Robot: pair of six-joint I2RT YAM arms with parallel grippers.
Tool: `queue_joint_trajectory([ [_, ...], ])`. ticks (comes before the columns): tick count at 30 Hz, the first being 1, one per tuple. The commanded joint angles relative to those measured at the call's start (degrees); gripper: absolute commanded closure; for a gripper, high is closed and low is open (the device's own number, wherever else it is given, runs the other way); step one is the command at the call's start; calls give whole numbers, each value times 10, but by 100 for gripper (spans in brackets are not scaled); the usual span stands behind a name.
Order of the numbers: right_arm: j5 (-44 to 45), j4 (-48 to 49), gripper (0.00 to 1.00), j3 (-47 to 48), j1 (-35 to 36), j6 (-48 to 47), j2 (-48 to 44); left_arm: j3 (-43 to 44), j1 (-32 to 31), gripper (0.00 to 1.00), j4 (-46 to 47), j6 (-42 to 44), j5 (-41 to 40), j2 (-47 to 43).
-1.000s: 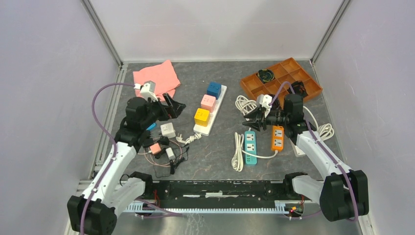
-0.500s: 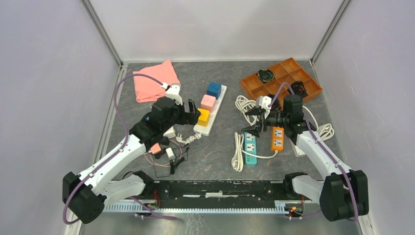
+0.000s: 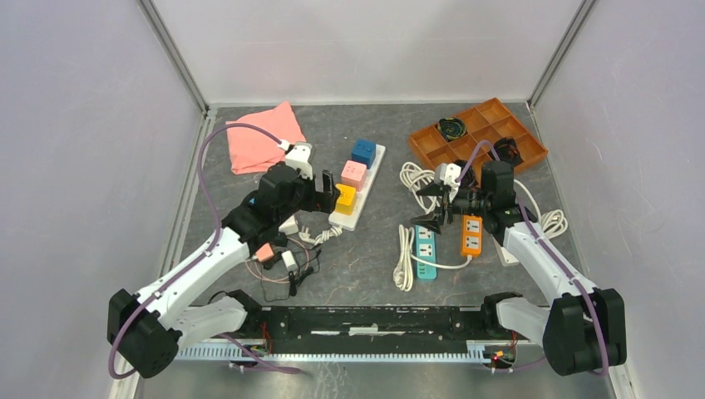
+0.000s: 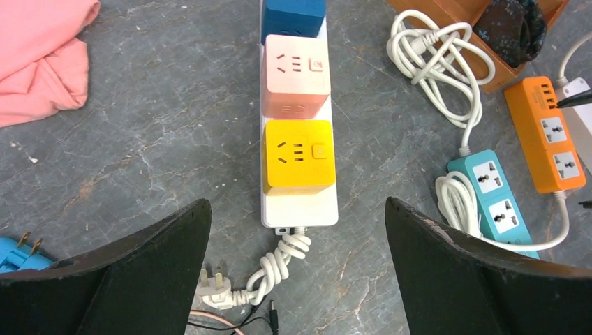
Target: Pull the plug off the socket
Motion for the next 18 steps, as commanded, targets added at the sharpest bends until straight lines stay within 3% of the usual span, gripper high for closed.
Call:
queue_joint_trajectory([
  [1,-3,7,16,18,-3,-9,4,0,-2,0,17,50,40,11],
  [18,-3,3,16,19,-3,-12,6,25,19,0,-5,48,68,85],
])
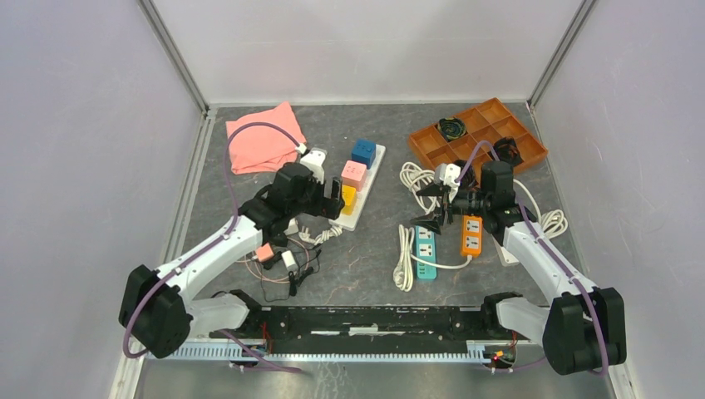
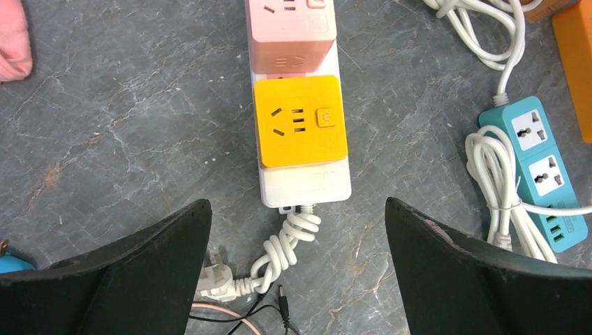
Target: Pull the plug off the socket
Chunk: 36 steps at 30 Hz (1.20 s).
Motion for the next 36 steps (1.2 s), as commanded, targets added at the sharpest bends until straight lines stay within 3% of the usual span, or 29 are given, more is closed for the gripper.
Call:
queue_joint_trajectory([
  [1,-3,6,16,19,-3,-8,2,23,16,0,7,9,22,7],
  [10,-6,5,16,19,-4,-10,1,32,53,0,21,-10,50,35],
  [18,-3,1,16,21,-3,-12,3,70,42,2,30,-60,97,122],
  [21,-3,1,16,21,-3,-13,4,73,25,0,37,-64,66,132],
  [28,-6,0,16,21,-3,-13,9,129,-26,0,-14,-39,-88,205],
  [36,-4,-3,16,21,-4,-17,9,190,-50,3,-41,-32,-135,296],
])
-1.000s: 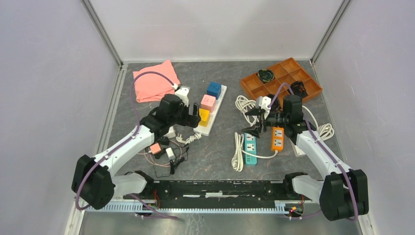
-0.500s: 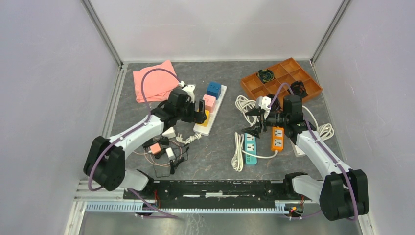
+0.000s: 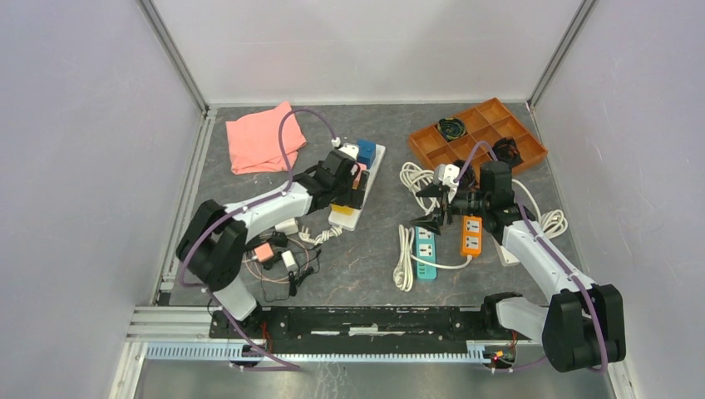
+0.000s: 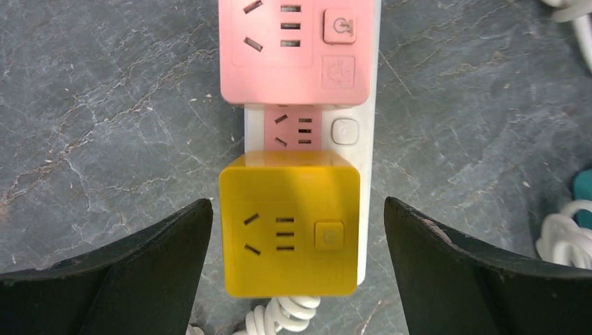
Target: Pull the plug off the socket
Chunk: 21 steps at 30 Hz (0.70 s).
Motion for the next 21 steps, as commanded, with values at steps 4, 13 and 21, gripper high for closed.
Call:
queue_joint_trajectory([
  [4,-4,0,16,21,-3,-12,1,55,-12,17,-25,6,-51,48],
  [13,-12,-1,16,22,-3,-9,5,63,-13,85,-27,5,-40,51],
  [21,-16,237,4,-44,-3,261,20,58,-13,98,4,-35,9,-55],
])
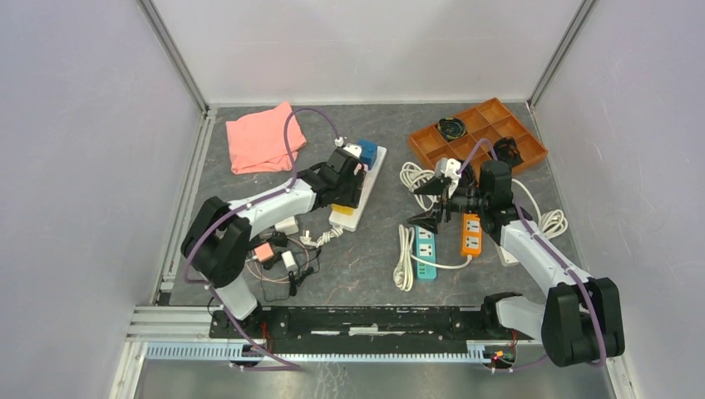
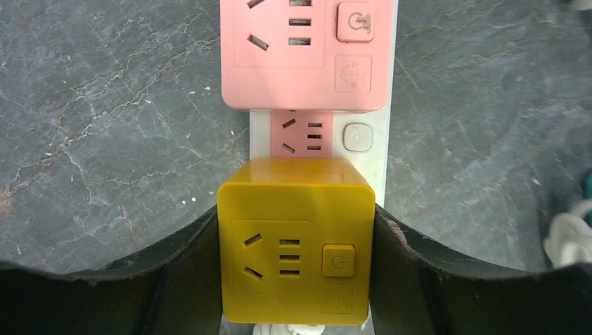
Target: Pull the plug off the socket
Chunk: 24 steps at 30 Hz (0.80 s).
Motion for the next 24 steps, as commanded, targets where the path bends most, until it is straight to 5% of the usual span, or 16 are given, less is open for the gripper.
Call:
queue_joint_trajectory([
  [1,22,228,2,-57,-3,255,3,10,-4,98,50,-45,39,-114],
  [5,117,348,2,-102,-2,452,11,-46,-4,98,114,-105,62,-177],
  [11,144,376,2,-108,0,620,72,-146,-6,98,236,-213,97,-226],
  [24,195,343,9,-107,71,708,149,-242,-57,98,344,-314,42,-233],
])
